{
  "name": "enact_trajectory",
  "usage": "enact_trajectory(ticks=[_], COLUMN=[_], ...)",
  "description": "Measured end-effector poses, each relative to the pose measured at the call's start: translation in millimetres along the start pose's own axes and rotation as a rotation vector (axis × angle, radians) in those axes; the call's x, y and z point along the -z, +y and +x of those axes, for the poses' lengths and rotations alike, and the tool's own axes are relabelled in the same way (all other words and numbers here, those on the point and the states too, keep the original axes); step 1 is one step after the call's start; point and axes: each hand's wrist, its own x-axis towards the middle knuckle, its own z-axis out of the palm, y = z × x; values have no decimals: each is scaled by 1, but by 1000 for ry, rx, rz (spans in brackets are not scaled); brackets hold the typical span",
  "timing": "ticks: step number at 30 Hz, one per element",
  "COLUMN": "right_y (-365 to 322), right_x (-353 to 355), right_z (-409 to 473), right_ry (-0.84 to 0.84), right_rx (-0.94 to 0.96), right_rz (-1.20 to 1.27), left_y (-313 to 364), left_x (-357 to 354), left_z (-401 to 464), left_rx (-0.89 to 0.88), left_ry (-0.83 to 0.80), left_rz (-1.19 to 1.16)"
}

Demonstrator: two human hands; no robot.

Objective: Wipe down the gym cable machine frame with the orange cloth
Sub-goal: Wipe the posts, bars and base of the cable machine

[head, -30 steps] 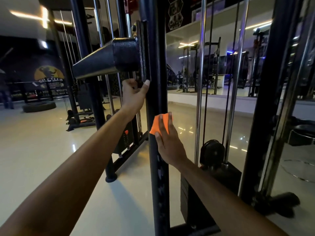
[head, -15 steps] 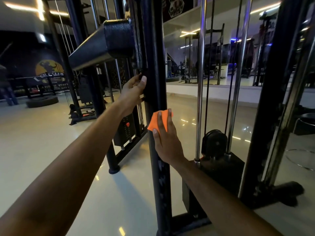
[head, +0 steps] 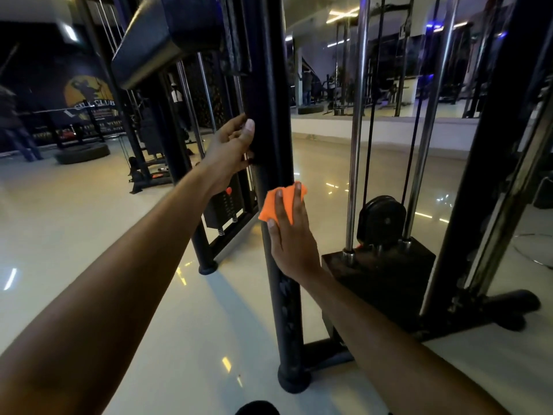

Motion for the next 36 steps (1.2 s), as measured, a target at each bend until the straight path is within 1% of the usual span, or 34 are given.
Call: enact_trajectory(ticks=[2,6,8,10,13,15,17,20,23,26,29,31,33,36], right_y=[0,-25,-24,-12,15,23,17,-8,-7,17,32,28,16,13], right_x=[-2,18,16,1,-30,-41,-39,-19,-12,-32,-51,-50,-39,-32], right_z=[4,54,58,35,-29,-53,-43,-2,11,-22,-60,-51,-23,2], right_ry=[19,142,177,158,72,26,38,102,149,108,37,69,120,187], right_rx=[-10,-14,-10,-9,-49,-82,-94,-142,-116,-56,-75,-102,-110,-63], right_rz=[-7,-79,-84,-63,-16,11,-20,-71,-65,42,145,189,247,257], left_y=[-9,-15,-20,-32,-55,-66,-69,-65,-65,-78,-98,-113,-122,-128], left_x=[-3,-6,-6,-3,-2,-4,-6,-9,-12,-8,-12,-14,-16,-18], left_z=[-6,-9,-10,-12,-20,-29,-34,-37,-39,-41,-48,-50,-48,-44], left_rx=[7,12,11,19,52,72,87,90,69,29,49,69,78,83], left_ry=[3,-1,4,-19,-49,-50,-51,-78,-70,-81,-101,-125,-95,-31], left_rz=[-18,-56,-57,-50,-28,-40,-60,-44,-29,0,26,49,17,28])
